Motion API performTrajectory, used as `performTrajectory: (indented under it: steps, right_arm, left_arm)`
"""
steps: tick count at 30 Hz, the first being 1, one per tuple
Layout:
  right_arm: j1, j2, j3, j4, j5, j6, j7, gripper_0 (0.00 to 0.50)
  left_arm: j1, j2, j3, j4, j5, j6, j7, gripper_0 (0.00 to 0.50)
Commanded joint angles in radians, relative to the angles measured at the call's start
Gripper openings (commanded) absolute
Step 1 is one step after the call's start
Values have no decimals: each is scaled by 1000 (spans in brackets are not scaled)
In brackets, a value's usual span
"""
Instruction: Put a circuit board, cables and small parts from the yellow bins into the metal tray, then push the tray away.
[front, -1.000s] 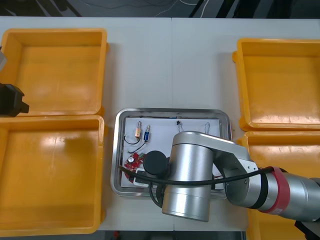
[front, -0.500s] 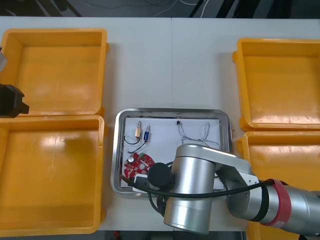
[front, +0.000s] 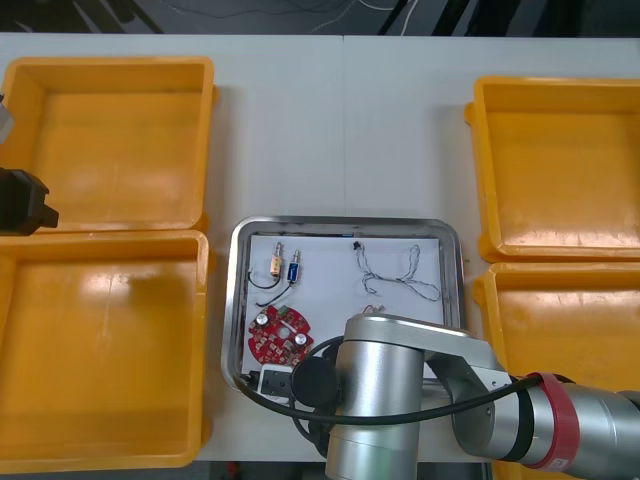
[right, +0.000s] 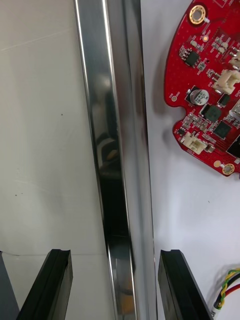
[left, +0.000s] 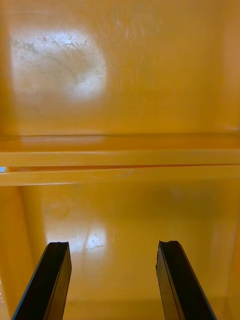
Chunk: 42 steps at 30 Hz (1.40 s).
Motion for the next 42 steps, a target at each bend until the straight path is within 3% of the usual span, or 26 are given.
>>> performTrajectory:
  steps: [1,42]
  right_arm:
    - [12,-7,22,-12,12,-10,21,500]
    - [10,-27,39,-10,70,-10,8,500]
  left_arm:
    - [17,-11,29,-30,3,7,-74,500]
    - [17,-11,29,-30,3,7,-74,500]
